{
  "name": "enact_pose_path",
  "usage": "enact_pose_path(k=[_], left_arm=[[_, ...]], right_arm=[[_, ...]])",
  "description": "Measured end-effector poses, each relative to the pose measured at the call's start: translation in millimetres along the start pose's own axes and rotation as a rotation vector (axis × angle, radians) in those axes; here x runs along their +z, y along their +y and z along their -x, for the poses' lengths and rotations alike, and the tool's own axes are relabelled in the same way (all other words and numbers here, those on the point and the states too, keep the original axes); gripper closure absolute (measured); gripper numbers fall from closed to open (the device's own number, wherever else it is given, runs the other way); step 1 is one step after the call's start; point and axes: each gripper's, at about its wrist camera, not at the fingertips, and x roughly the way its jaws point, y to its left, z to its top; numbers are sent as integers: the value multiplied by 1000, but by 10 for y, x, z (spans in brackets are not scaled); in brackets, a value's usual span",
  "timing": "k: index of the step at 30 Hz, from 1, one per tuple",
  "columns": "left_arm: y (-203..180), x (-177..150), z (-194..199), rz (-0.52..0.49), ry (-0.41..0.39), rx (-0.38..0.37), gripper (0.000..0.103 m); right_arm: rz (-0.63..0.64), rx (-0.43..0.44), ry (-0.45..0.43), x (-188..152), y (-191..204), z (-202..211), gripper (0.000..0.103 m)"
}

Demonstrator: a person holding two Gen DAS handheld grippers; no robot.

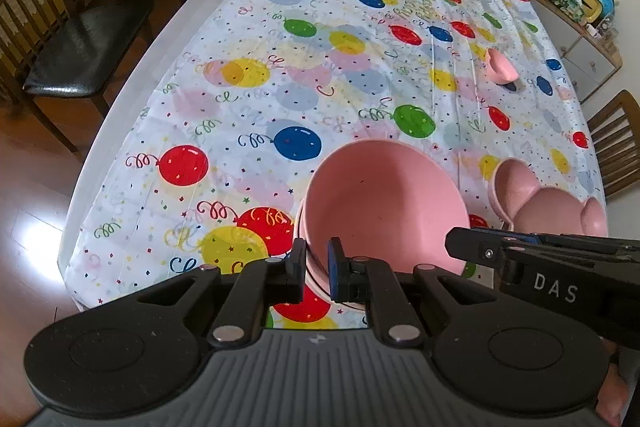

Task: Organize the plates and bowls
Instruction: 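Lower the pink bowl onto the bowl on the bear plate, open left tool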

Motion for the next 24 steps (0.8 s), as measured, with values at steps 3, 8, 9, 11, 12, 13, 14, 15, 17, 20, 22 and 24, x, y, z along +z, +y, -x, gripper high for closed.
enact_pose_path(k=[3,8,9,11,12,13,14,15,17,20,22,24], left_arm=[[5,7,41,-2,-6,-13,93],[0,36,149,-32,-30,-23,92],[-3,41,178,-41,-37,-30,92],[-5,48,236,-46,-50,-37,92],[-11,51,263,-50,-55,-43,92],[-18,57,292,-56,-61,-48,92],[-34,61,326,-63,-70,-49,92],[-49,68,366,-74,-82,-48,92],[-80,83,446,-94,-110,-48,91],[-121,116,556,-111,-144,-57,80],[-153,143,615,-122,-169,-57,69],[-193,169,663,-127,-196,-51,49]], right_arm=[[5,-6,-9,15,3,32,86],[19,-4,-36,39,33,126,84],[23,-3,-40,44,41,146,84],[31,1,-52,52,61,191,83],[34,3,-57,52,66,214,82],[36,6,-62,55,72,237,82],[39,9,-67,57,75,261,81],[41,10,-72,59,77,288,81],[47,16,-84,70,77,344,79],[52,20,-110,97,68,437,76],[55,27,-129,124,57,506,73],[58,30,-145,157,42,567,70]])
